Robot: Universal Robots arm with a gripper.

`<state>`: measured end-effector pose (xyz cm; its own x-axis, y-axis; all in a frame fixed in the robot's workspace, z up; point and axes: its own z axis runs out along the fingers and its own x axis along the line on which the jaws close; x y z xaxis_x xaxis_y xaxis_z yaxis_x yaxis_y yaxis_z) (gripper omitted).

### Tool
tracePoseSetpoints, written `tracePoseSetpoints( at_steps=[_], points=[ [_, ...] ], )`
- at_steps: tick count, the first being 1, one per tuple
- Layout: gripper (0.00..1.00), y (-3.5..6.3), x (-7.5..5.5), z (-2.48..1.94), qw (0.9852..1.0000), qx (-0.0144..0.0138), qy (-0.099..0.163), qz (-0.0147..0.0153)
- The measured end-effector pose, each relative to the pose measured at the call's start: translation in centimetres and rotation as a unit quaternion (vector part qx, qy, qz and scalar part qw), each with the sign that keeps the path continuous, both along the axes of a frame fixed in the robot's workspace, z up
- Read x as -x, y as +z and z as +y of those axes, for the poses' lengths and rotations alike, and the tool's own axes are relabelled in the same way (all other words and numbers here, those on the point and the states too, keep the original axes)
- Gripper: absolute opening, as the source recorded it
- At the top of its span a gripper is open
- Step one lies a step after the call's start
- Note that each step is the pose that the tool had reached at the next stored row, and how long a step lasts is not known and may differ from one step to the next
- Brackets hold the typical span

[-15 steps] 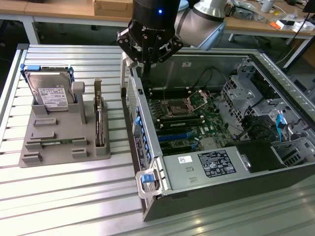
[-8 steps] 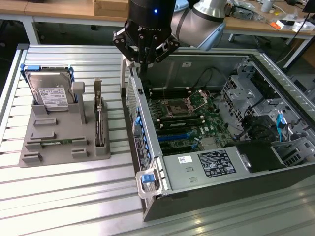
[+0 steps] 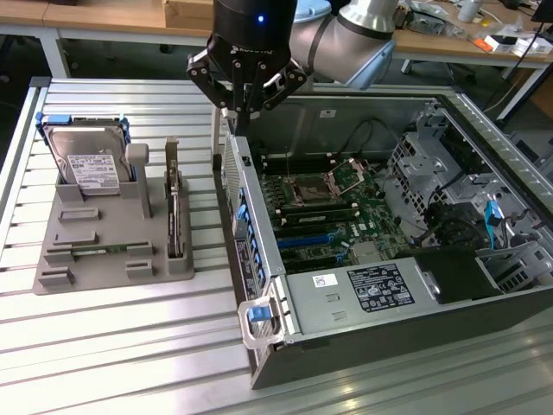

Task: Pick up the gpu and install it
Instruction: 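Reach for the gpu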

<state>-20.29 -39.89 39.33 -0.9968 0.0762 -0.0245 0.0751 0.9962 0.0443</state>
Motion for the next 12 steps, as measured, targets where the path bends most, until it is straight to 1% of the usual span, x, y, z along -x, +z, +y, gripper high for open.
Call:
tracePoseSetpoints(
  at_steps=[9,12],
  points=[
    [0.11,0.0,0.9,0.0,1.0,0.0,0.0,0.0],
    [0.11,0.0,1.5,0.0,1.0,0.0,0.0,0.0]
  ],
)
